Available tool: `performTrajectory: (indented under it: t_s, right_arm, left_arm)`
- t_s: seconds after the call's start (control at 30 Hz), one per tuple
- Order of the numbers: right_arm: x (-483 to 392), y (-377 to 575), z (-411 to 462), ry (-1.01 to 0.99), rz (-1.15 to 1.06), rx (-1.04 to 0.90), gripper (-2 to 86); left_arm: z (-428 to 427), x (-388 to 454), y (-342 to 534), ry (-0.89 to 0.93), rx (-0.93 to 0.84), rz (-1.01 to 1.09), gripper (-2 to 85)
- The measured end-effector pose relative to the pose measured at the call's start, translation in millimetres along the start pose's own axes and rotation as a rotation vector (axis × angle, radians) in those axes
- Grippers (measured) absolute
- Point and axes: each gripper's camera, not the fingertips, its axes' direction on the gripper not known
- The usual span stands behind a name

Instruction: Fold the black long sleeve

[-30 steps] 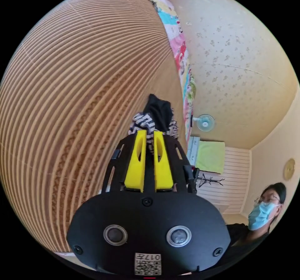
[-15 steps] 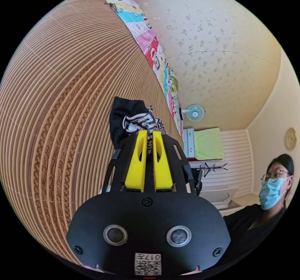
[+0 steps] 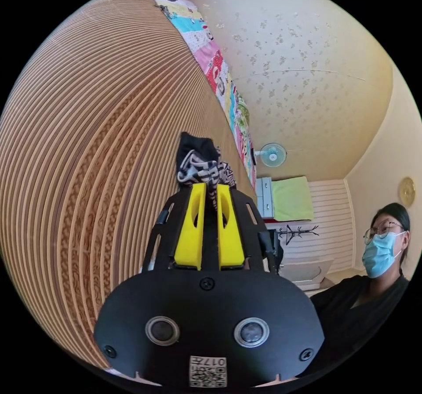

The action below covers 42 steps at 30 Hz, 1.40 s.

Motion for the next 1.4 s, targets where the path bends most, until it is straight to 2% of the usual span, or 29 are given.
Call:
performTrajectory:
  t_s: [0.07,0.23,0.33,0.43,0.53,0.6,0.7,0.77,0.83,0.93,1.07,1.17,1.3,1.4]
  right_arm:
    - [4.7,-0.2,1.2,-0.001,0.004,-0.001,2.5]
    - [-0.2,2.2,-18.5,0.047,0.048,0.171,6.0]
    - [-2.0,-13.5,-13.8,0.016,0.052,0.209,7.8]
    - [-4.1,-46.0,10.4,-0.001,0.037,0.151,5.7]
    - [-6.5,-74.5,21.0,0.097,0.021,0.218,3.3]
    - [4.1,-99.0,31.2,0.061,0.006,0.19,2.8]
    - [5.5,-101.7,10.3,0.009,-0.033,0.222,3.2]
    - [-1.3,-83.6,-7.8,0.032,-0.119,0.243,3.7]
    - [0.5,-58.4,-19.2,0.035,-0.172,0.211,4.4]
    - [29.2,1.9,-12.2,-0.069,-0.222,-0.026,6.4]
    - [71.8,65.8,11.0,-0.083,-0.106,-0.253,7.9]
    - [94.5,104.7,15.8,-0.117,-0.017,-0.302,8.3]
    - [104.8,127.9,19.7,-0.191,0.016,-0.303,9.0]
    - [91.5,136.0,41.5,-0.117,-0.079,-0.451,8.5]
  left_arm:
    - [-0.9,-8.3,9.8,-0.016,0.023,-0.057,8.5]
    - [-10.7,-6.0,3.6,-0.027,0.13,-0.079,11.2]
    - [7.4,-5.6,-15.6,-0.029,0.053,-0.079,11.4]
    - [39.6,-3.6,-29.4,-0.135,-0.087,-0.104,7.3]
    - [39.6,28.3,-33.5,-0.214,-0.014,0.061,1.6]
    - [33.0,32.6,-37.8,-0.265,0.033,0.058,1.3]
    - [16.5,13.8,-33.8,-0.233,0.085,-0.013,4.0]
    - [-0.5,5.7,-14.0,-0.18,0.055,0.016,6.7]
    - [-13.2,8.4,15.5,-0.189,-0.016,0.091,7.2]
    - [-35.1,9.3,83.9,-0.282,-0.164,0.153,8.2]
    - [-58.7,-6.5,175.0,-0.36,-0.405,0.109,9.6]
    - [-71.0,-14.4,218.2,-0.418,-0.532,0.099,10.5]
    - [-73.7,-21.7,232.8,-0.354,-0.621,0.1,9.8]
    - [-68.7,-23.5,223.6,-0.424,-0.701,0.169,7.3]
